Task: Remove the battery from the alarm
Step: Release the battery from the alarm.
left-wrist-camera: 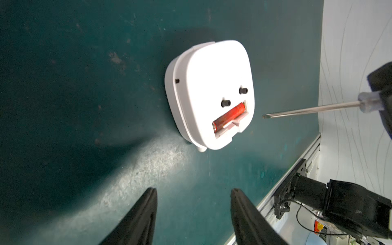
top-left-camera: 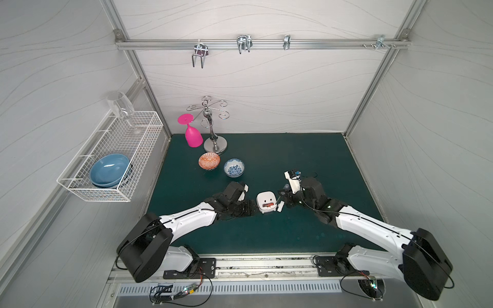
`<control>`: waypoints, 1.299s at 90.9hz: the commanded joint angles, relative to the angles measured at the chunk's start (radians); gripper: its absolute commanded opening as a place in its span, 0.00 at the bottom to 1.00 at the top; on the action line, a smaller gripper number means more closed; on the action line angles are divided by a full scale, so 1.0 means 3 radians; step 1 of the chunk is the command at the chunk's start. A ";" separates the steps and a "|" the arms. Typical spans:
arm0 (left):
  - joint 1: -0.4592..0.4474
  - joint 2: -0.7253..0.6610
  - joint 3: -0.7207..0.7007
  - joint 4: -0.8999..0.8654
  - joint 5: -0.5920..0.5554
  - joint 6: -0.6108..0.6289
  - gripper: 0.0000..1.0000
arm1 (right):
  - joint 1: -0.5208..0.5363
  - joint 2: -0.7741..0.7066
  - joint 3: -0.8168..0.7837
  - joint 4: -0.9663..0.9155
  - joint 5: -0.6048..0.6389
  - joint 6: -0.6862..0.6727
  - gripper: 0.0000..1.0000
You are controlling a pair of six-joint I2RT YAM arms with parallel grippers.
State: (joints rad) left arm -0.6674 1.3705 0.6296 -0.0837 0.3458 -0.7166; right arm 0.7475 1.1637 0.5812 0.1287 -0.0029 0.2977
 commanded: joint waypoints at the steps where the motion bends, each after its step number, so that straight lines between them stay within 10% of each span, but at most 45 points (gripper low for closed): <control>1: 0.0021 0.0187 0.0222 0.0183 0.0144 -0.0030 0.62 | 0.0046 0.0139 0.0010 0.0394 0.0133 -0.0141 0.00; 118: 0.0024 0.0933 0.0346 0.0520 0.0150 -0.0163 0.48 | 0.0242 0.0217 -0.0238 0.0343 0.0346 -0.0014 0.00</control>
State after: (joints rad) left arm -0.6617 1.6295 0.7269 0.0532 0.3985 -0.7593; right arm 0.8082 1.2167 0.5320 0.2382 0.0734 0.2726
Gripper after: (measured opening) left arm 0.485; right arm 0.199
